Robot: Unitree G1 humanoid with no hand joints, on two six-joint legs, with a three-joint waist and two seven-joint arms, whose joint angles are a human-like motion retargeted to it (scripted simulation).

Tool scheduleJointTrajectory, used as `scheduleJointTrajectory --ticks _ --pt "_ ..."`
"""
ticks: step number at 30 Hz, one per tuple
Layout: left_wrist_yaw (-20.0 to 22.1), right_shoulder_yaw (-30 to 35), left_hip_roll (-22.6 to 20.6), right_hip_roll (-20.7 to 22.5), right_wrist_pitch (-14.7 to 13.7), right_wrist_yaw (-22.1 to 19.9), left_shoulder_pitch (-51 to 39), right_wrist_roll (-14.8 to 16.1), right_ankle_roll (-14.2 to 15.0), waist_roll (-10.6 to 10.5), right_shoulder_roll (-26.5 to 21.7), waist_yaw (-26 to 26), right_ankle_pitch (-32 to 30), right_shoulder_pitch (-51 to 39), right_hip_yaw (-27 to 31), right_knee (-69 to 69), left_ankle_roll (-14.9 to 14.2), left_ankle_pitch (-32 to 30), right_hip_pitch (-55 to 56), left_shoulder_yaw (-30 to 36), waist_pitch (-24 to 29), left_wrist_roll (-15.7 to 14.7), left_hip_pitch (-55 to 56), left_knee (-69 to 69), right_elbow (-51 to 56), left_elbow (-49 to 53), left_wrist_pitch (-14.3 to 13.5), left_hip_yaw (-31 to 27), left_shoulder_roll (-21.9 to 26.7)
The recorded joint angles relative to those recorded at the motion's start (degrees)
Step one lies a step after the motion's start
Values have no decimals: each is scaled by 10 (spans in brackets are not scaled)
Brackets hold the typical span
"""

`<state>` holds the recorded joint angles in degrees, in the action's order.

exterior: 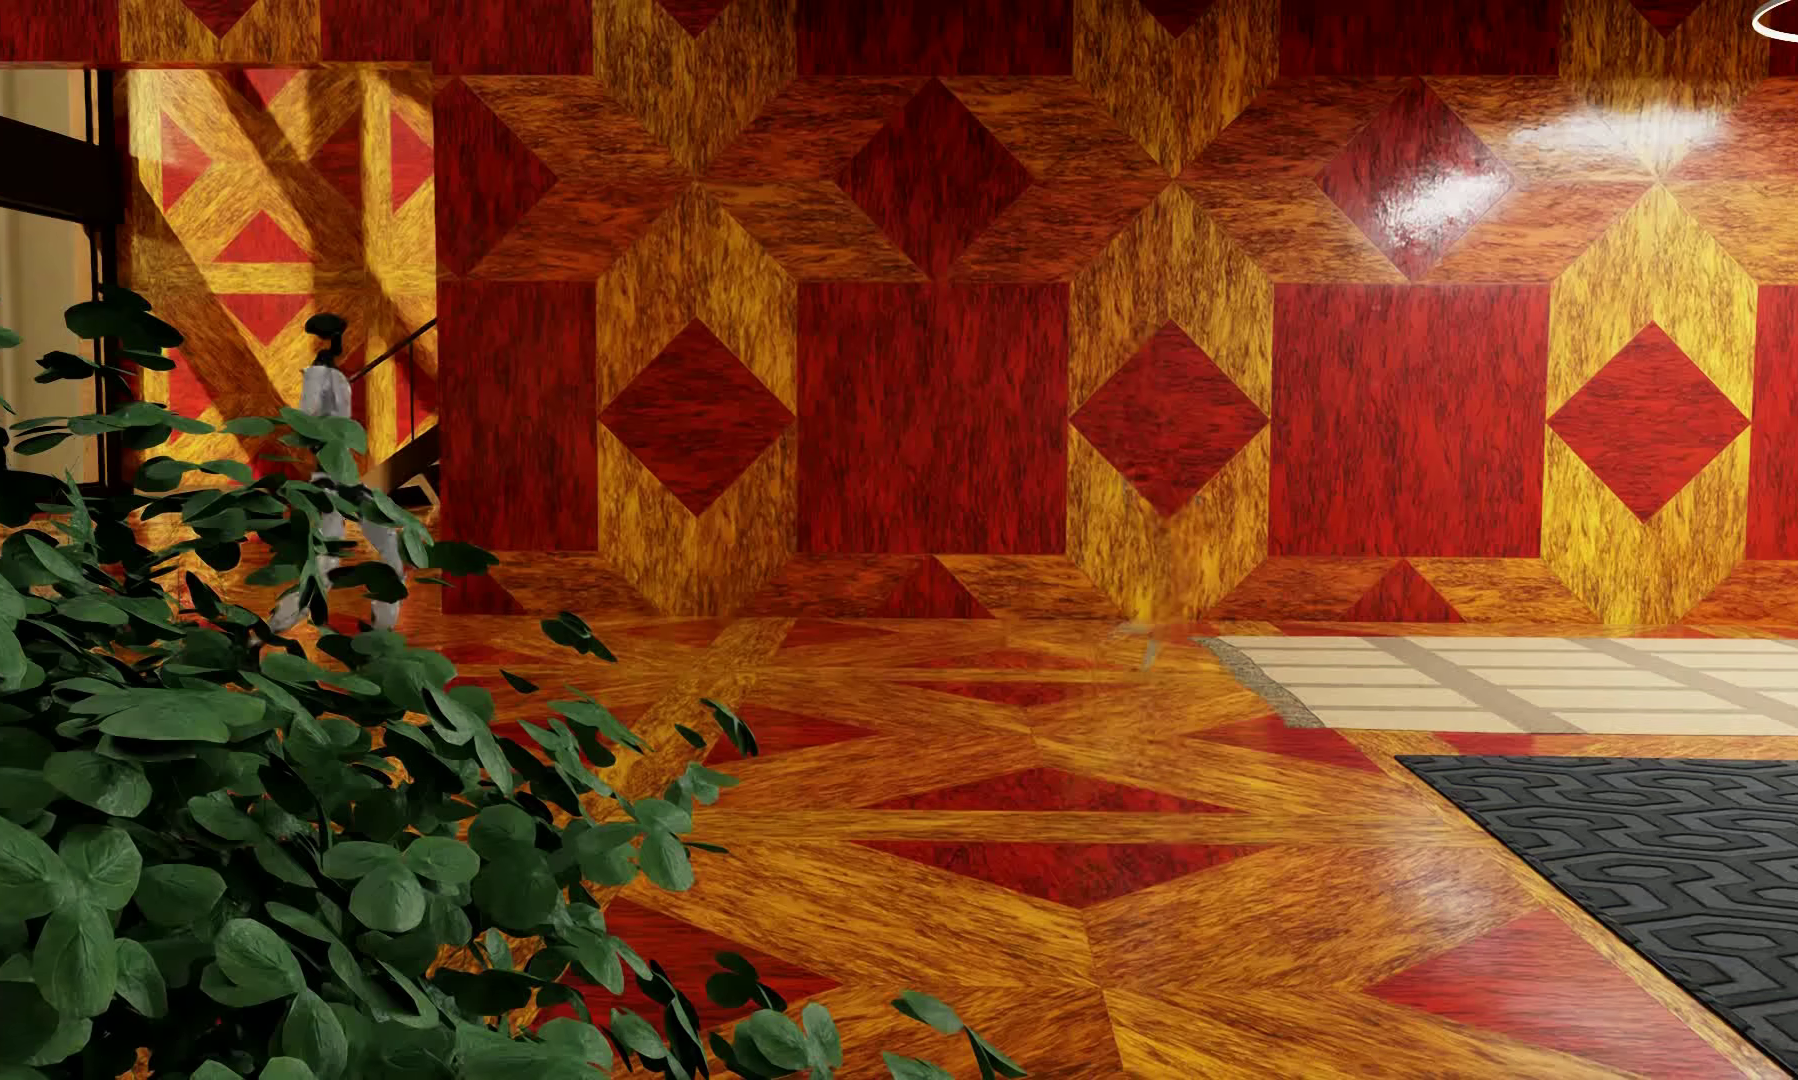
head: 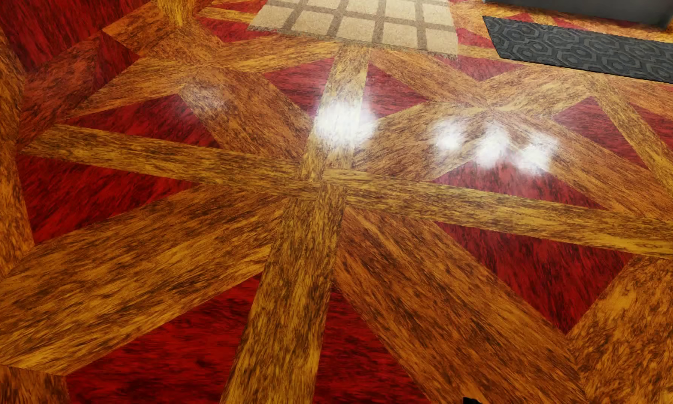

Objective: Walk forward

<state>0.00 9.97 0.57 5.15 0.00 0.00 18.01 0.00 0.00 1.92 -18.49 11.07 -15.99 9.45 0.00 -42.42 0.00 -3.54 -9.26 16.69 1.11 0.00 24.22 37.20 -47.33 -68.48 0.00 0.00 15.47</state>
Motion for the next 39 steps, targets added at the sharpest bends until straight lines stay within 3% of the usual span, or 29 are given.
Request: scheduleJointTrajectory --ticks 1,2,4,6,9,10,12,13,14,15,16,17,18,20,21,24,26,27,28,29,30,32,34,35,37,39 --pt "0 20 -10 8 0 0 -7 0 0 -6 3 -12 -60 9 0 -101 0 24 65 -2 -2 0 -19 2 -9 6 0 0 1" --pt "0 43 -21 12 0 0 -15 0 0 -12 1 -32 -63 15 0 -192 0 46 123 3 3 0 -47 0 -19 18 0 0 2" --pt "0 69 -30 8 0 0 -34 0 0 -24 6 -79 1 37 0 -287 0 70 218 6 12 0 -132 -28 -33 50 0 0 8" --pt "0 93 -20 6 0 0 -64 0 0 -39 8 -137 -22 61 0 -234 0 91 296 2 18 0 -207 -53 -43 85 0 0 18" --pt "0 122 -2 0 0 0 -104 0 0 -51 7 -197 -135 91 0 27 0 131 346 -17 20 0 -303 -83 -44 152 0 0 36" --pt "0 131 -5 -2 0 0 -112 0 0 -49 7 -207 -109 99 0 109 0 157 349 -25 20 0 -336 -89 -47 171 0 0 41" --pt "0 148 5 5 0 0 -134 0 0 -53 12 -232 179 106 0 240 0 173 329 -42 16 0 -370 -78 -65 190 0 0 47" --pt "0 155 12 12 0 0 -139 0 0 -55 15 -239 212 110 0 174 0 159 337 -46 16 0 -385 -66 -76 194 0 0 48" --pt "0 164 17 28 0 0 -139 0 0 -58 18 -235 100 111 0 167 0 121 353 -51 12 0 -387 -35 -86 192 0 0 48" --pt "0 165 25 43 0 0 -132 0 0 -66 21 -231 22 114 0 146 0 44 361 -55 8 0 -384 0 -99 184 0 0 44" --pt "0 165 36 58 0 0 -116 0 0 -72 22 -217 -6 117 0 117 0 -72 352 -55 4 0 -365 77 -111 167 0 0 37" --pt "0 158 50 69 0 0 -105 0 0 -81 18 -213 16 115 0 104 0 -166 330 -43 1 0 -310 174 -110 154 0 0 33" --pt "0 154 60 84 0 0 -102 0 0 -86 14 -197 38 108 0 97 0 -173 310 -20 1 0 -245 272 -106 140 0 0 31" --pt "0 127 54 90 0 0 -91 0 0 -80 9 -162 102 95 0 114 0 27 217 6 12 0 -146 400 -81 117 0 0 27" --pt "0 119 50 87 0 0 -84 0 0 -75 4 -137 139 82 0 127 0 63 170 15 15 0 -100 414 -75 101 0 0 24" --pt "0 98 43 56 0 0 -51 0 0 -55 -17 -52 253 50 0 175 0 56 38 23 17 0 -9 262 -31 87 0 0 21" --pt "0 83 49 40 0 0 -26 0 0 -48 -30 -17 317 22 0 185 0 -1 -14 4 10 0 14 43 1 105 0 0 21" --pt "0 73 53 36 0 0 -19 0 0 -47 -36 -3 335 6 0 185 0 5 -28 8 -1 0 13 -36 11 97 0 0 21" --pt "0 60 53 23 0 0 -11 0 0 -44 -38 9 342 -10 0 183 0 -66 -45 11 -6 0 0 -262 17 90 0 0 20" --pt "0 46 53 17 0 0 -8 0 0 -40 -36 13 323 -22 0 178 0 -23 -52 11 -9 0 19 -121 17 79 0 0 19" --pt "0 38 45 5 0 0 -4 0 0 -35 -34 16 286 -29 0 169 0 -22 -70 25 -8 0 30 -75 14 60 0 0 17" --pt "0 27 30 -4 0 0 -7 0 0 -20 -19 15 114 -14 0 76 0 -36 -67 57 -8 0 31 5 1 16 0 0 12" --pt "0 58 9 -19 0 0 -6 0 0 -22 -15 12 -57 1 0 -95 0 33 27 47 -13 0 2 44 -5 29 0 0 9" --pt "0 85 -7 -24 0 0 -12 0 0 -25 -20 -1 -110 5 0 -198 0 68 95 52 -7 0 -27 46 -3 41 0 0 7" --pt "0 97 -19 -21 0 0 -33 0 0 -34 -9 -40 -19 16 0 -313 0 100 186 53 7 0 -109 24 -15 68 0 0 12" --pt "0 106 -14 -10 0 0 -67 0 0 -48 2 -104 35 36 0 -278 0 110 266 43 14 0 -191 -22 -26 83 0 0 21"
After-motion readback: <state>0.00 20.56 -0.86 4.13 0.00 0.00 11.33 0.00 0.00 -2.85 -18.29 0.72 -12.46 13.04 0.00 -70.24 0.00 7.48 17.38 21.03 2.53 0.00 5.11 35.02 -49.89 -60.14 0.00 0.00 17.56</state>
